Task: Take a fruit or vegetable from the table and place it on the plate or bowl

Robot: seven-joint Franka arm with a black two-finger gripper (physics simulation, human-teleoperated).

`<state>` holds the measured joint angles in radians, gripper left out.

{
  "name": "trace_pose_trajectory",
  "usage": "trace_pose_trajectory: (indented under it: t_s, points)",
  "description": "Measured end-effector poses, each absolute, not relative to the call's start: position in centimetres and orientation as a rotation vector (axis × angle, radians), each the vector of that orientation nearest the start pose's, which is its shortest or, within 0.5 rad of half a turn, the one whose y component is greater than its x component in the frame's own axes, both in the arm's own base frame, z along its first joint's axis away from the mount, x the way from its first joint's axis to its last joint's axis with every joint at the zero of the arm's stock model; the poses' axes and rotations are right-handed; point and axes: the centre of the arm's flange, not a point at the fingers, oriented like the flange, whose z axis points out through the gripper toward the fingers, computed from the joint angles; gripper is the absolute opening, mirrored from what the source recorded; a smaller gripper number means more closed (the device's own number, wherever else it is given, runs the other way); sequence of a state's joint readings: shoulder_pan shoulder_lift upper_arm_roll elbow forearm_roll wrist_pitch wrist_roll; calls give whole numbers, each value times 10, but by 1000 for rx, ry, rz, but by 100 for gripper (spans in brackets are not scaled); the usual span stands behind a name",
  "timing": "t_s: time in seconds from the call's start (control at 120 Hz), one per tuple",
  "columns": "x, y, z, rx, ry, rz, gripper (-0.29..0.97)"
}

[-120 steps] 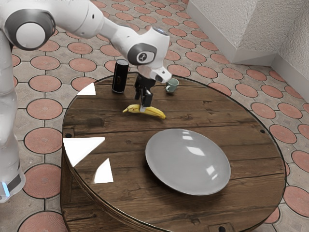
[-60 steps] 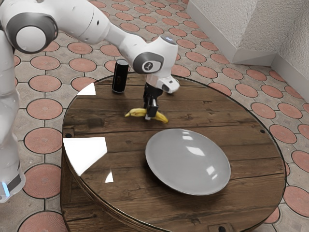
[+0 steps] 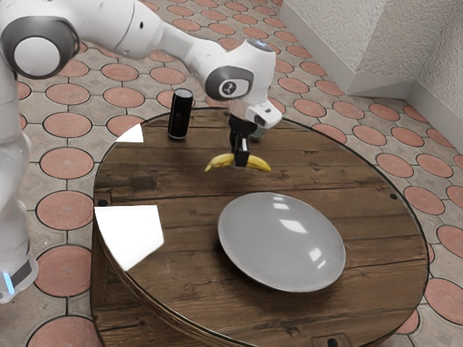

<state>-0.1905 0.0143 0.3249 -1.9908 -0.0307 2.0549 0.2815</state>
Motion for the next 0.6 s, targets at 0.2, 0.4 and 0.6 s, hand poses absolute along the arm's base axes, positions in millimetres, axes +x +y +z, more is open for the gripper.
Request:
trace_pose_trajectory:
  t_s: [0.2, 0.4, 0.6]
  points:
    - [567, 47, 478, -3130, 289, -141, 15]
    - [577, 13, 483, -3114, 379, -158, 15]
    - [579, -52, 490, -3090, 551, -183, 15]
